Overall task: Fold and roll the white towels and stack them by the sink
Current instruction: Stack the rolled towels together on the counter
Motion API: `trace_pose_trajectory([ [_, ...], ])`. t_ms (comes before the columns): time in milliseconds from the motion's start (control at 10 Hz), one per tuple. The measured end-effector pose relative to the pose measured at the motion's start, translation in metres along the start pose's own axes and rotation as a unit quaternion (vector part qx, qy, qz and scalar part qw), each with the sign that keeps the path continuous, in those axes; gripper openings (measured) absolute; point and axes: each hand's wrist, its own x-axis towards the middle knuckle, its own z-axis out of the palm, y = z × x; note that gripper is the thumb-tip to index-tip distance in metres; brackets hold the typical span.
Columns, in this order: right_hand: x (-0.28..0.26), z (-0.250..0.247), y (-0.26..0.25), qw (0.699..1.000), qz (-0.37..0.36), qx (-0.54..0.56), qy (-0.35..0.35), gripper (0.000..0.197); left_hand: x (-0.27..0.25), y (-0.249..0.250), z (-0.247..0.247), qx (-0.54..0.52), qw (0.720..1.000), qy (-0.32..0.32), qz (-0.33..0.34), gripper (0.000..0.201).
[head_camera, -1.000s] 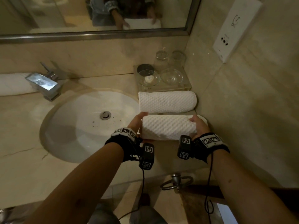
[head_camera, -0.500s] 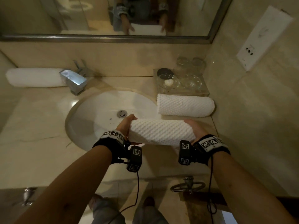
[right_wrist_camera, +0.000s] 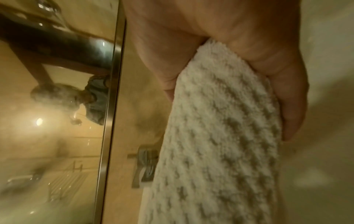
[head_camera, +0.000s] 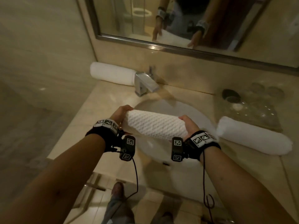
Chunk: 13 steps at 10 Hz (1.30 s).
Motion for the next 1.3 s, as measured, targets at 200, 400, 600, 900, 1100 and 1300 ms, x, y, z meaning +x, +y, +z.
trace_pose_trajectory([
  [200, 0.018, 0.140, -0.016, 0.998, -0.034, 0.041, -0.045, 0.051, 0.039, 0.066, -0.110, 0.022, 1.000, 0.007, 0.006, 0.021],
  [400, 0.049, 0.234, -0.043, 0.996, -0.055, 0.063, -0.031, 0.039, 0.089, 0.133, -0.171, 0.043, 0.999, 0.031, 0.007, 0.027],
  [600, 0.154, 0.260, -0.056, 0.995, -0.069, 0.069, 0.004, 0.100, 0.141, 0.171, -0.182, 0.068, 0.985, 0.113, 0.111, 0.055],
  [900, 0.148, 0.294, -0.080, 0.992, -0.085, 0.079, 0.042, 0.085, 0.193, 0.181, -0.182, 0.165, 0.969, 0.149, 0.112, 0.053],
  [1100, 0.142, 0.308, -0.085, 0.986, -0.070, 0.078, 0.126, 0.088, 0.201, 0.188, -0.173, 0.202, 0.956, 0.187, 0.099, 0.061],
  [1300, 0.134, 0.315, -0.088, 0.979, -0.069, 0.021, 0.190, 0.071, 0.193, 0.181, -0.152, 0.279, 0.913, 0.285, 0.084, 0.062],
])
